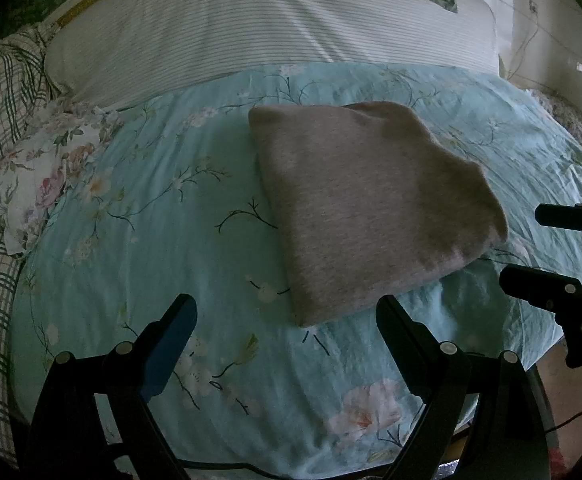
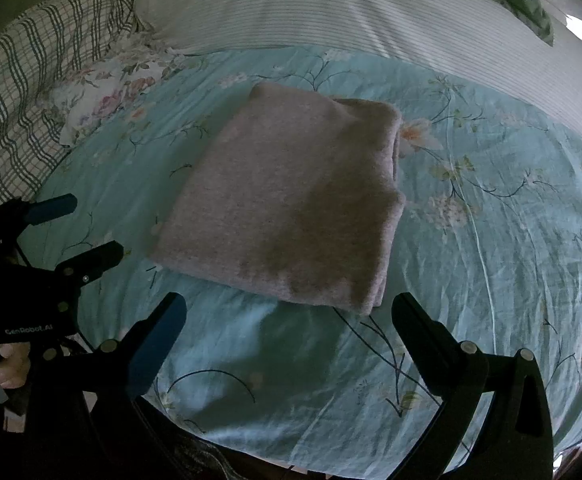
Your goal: Fold small clothes
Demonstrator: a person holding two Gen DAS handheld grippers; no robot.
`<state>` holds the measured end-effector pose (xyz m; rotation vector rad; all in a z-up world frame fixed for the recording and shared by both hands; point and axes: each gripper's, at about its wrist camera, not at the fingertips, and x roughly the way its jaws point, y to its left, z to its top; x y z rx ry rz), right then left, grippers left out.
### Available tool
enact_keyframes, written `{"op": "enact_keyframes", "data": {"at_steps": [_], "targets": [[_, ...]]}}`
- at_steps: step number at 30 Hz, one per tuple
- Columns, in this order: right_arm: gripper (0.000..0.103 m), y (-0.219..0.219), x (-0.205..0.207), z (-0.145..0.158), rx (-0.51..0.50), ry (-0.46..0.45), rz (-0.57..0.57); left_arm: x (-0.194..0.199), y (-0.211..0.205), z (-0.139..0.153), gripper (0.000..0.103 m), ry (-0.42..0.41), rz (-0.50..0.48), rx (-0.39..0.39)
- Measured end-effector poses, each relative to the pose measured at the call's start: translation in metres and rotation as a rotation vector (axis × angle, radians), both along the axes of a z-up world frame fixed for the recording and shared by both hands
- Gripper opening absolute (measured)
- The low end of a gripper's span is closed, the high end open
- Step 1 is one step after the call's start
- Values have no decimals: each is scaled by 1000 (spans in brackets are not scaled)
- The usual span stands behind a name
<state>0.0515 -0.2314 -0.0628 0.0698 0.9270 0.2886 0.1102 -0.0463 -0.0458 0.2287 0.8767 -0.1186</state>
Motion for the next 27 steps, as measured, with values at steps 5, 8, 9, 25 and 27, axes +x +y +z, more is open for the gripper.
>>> {"op": "enact_keyframes", "data": {"at_steps": [5, 8, 9, 25, 27], "targets": [[102, 0, 0, 0, 1, 1, -1, 0, 0, 0, 92, 1, 0, -2], [102, 1, 0, 1, 1, -1, -1, 0, 0, 0, 92, 0, 0, 0], [102, 0, 0, 0, 0, -1, -1, 1, 0, 0, 92, 0, 0, -1], [102, -1, 1, 0, 1, 0, 1, 1, -3, 1, 92, 0, 1, -1], [102, -1, 1, 1, 1, 2, 0, 1, -4, 1, 92, 2, -1, -1]]}}
